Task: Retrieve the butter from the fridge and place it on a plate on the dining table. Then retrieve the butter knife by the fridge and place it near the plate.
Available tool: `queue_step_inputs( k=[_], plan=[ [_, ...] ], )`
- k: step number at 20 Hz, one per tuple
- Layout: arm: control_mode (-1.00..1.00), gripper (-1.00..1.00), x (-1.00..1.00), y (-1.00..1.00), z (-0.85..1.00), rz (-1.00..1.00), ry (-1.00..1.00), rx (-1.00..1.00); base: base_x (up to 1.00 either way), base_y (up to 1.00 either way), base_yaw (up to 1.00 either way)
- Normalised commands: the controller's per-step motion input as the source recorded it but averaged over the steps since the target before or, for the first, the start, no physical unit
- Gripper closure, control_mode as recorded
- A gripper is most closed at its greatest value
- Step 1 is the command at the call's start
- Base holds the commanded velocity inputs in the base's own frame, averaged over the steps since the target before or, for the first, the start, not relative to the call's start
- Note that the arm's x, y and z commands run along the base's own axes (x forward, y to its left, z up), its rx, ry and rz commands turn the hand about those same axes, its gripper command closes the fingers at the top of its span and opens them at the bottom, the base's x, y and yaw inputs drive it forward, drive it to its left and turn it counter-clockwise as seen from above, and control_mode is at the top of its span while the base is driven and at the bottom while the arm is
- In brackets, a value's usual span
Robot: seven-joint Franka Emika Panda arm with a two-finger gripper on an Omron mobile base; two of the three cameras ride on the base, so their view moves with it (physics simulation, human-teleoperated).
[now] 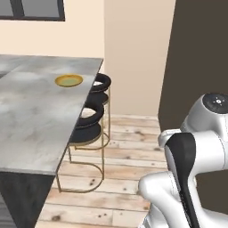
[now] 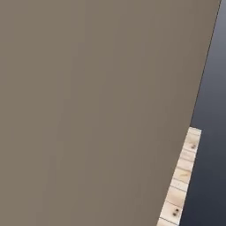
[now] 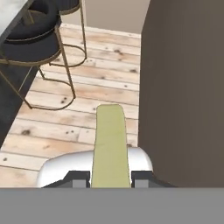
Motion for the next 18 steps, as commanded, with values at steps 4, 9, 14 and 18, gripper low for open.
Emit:
queue_step_inputs(
  k=[4,9,14,18],
  plan=[
    [1.0,1.0,0.0,0.0,0.0,0.0,0.0,0.0,1.0,-1.0,0.31],
    [1.0,1.0,0.0,0.0,0.0,0.0,0.0,0.0,0.93,-1.0,0.46],
    [1.0,1.0,0.0,0.0,0.0,0.0,0.0,0.0,0.91,-0.87,0.55],
    [1.0,1.0,0.0,0.0,0.0,0.0,0.0,0.0,0.67,-0.73,0.66]
  ],
)
